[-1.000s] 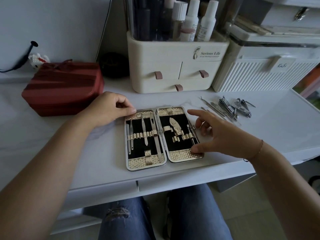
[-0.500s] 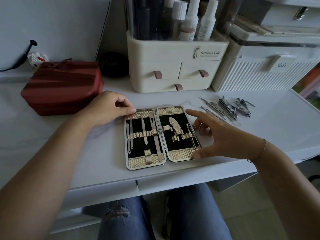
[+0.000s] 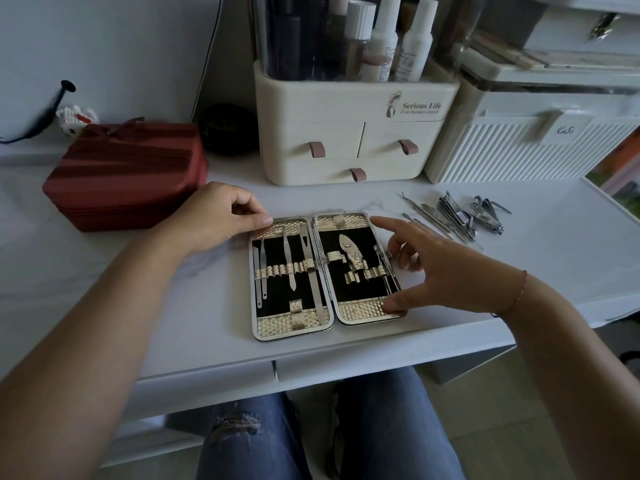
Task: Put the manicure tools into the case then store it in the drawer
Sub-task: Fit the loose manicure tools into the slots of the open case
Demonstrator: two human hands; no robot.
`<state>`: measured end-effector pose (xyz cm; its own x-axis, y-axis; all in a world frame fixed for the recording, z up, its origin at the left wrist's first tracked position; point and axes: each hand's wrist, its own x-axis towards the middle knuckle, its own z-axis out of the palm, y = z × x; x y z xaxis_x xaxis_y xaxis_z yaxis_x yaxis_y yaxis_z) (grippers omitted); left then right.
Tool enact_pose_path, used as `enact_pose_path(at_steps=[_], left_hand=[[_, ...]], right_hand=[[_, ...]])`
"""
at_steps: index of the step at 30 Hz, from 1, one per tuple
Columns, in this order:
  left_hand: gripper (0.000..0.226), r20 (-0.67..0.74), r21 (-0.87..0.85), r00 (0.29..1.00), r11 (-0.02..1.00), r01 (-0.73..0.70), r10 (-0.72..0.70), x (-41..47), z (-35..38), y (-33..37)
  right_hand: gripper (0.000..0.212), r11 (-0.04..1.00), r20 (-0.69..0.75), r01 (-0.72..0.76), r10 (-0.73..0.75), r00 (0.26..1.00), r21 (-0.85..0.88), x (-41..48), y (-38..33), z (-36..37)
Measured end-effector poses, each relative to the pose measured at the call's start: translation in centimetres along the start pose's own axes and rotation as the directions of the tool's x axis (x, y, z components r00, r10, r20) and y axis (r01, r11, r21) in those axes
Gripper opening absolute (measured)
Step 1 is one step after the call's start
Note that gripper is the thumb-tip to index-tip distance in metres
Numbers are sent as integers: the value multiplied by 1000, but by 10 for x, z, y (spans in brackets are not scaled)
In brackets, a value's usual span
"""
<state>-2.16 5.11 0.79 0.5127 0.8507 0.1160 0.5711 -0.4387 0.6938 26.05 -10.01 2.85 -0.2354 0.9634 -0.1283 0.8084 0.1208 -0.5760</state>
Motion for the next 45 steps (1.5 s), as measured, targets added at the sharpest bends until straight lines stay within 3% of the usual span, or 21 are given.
enact_pose_path(at_steps=[8,10,12,14,16,19,26,34,45], left_hand=[[7,-7,5,1000,1000,3,-3,-2,0,3],[7,-5,0,1000,1000,8,-8,-2,0,3],[7,-3,6,1000,1000,9,-9,-2,0,2],[8,-3,3,1000,1000,9,-9,-1,0,1],[9,2,6,1000,1000,7,-7,-1,0,2],[8,3,16,1000,1000,5,-5,-1,0,3],[9,6,1,1000,1000,9,-9,-2,-1,3],[8,0,8,1000,1000,12,-12,-3,-1,5],[8,3,-1,1000,1000,6,-6,-1,0,3]], right_hand=[[98,999,-84,31,-33,996,-18,2,3,4],[95,999,-114,13,-8,994,45,2,3,3],[77,992,-267,-15,49,963,128,3,10,-2],[46,992,-457,-86,117,882,89,6,21,-10],[29,979,-524,-199,190,830,39,11,31,-16],[24,954,-533,-301,255,807,0,20,38,-15],[17,928,-547,-372,319,774,14,29,42,-16],[14,925,-483,-375,302,822,-59,30,33,-19],[8,929,-547,-362,261,796,-83,28,29,-16]])
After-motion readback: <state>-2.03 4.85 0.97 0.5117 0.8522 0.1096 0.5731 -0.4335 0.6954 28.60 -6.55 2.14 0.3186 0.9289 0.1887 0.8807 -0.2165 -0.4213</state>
